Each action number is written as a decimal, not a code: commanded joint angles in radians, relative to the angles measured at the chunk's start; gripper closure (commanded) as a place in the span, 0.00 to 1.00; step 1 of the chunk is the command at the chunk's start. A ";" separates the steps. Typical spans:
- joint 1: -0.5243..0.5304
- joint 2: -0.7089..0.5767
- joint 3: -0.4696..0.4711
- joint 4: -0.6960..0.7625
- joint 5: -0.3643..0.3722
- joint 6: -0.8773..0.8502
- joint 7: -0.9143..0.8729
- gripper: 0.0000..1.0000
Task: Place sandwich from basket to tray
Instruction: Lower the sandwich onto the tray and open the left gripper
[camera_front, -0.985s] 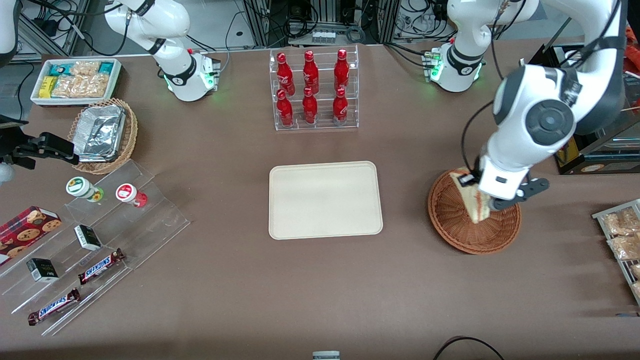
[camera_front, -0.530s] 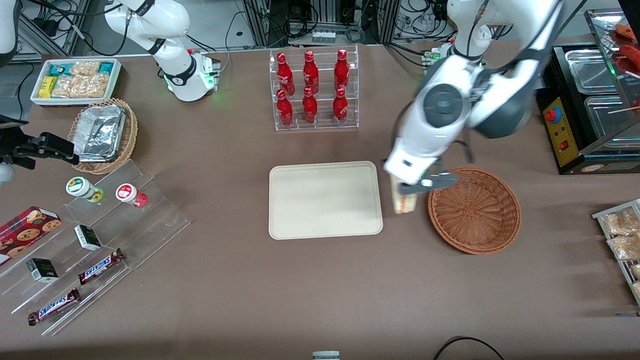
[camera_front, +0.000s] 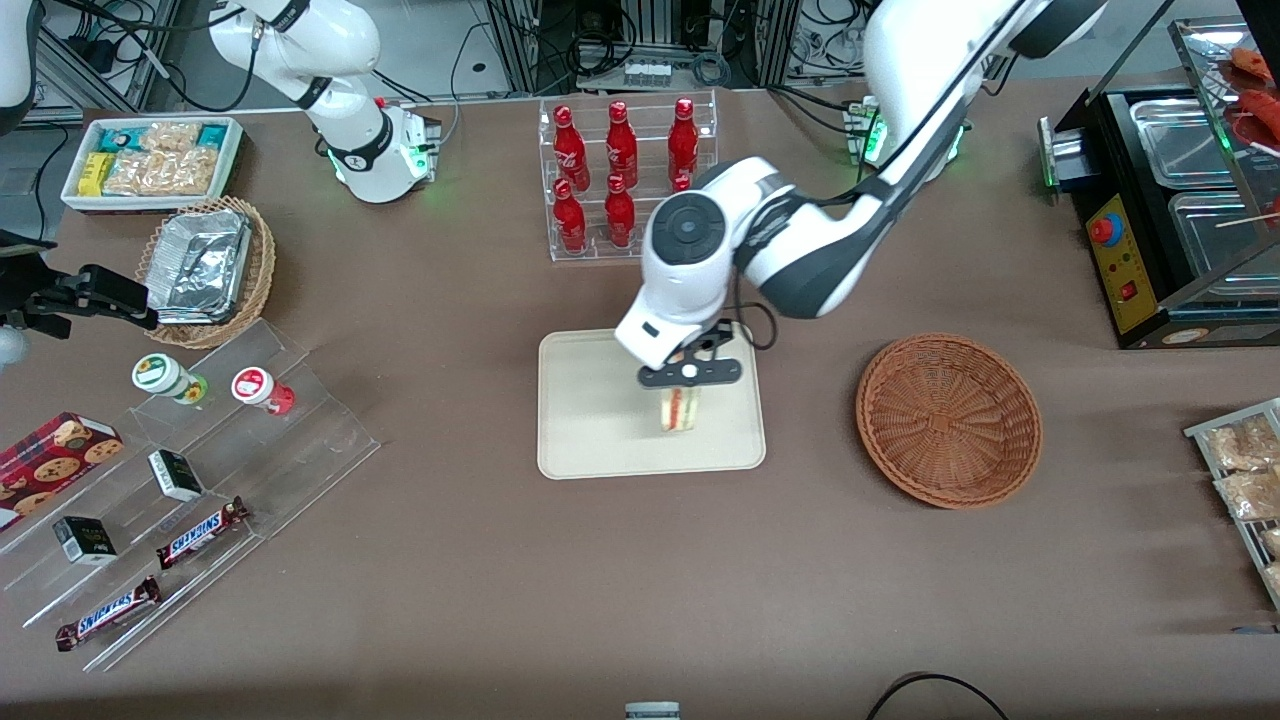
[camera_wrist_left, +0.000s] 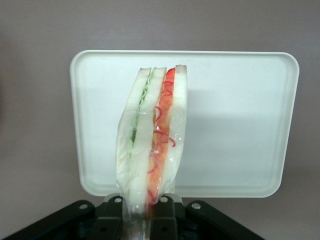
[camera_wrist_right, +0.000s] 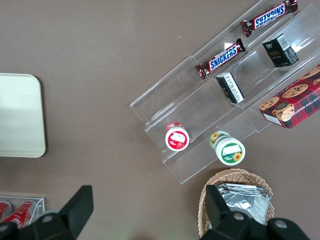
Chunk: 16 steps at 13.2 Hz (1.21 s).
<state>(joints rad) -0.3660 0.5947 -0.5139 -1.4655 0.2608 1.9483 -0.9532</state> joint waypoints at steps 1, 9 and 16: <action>-0.043 0.042 0.003 0.012 0.099 0.055 -0.044 1.00; -0.126 0.166 0.025 -0.024 0.282 0.164 -0.395 1.00; -0.149 0.192 0.028 -0.023 0.308 0.181 -0.401 0.23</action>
<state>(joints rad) -0.4993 0.7880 -0.5001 -1.5032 0.5469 2.1243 -1.3319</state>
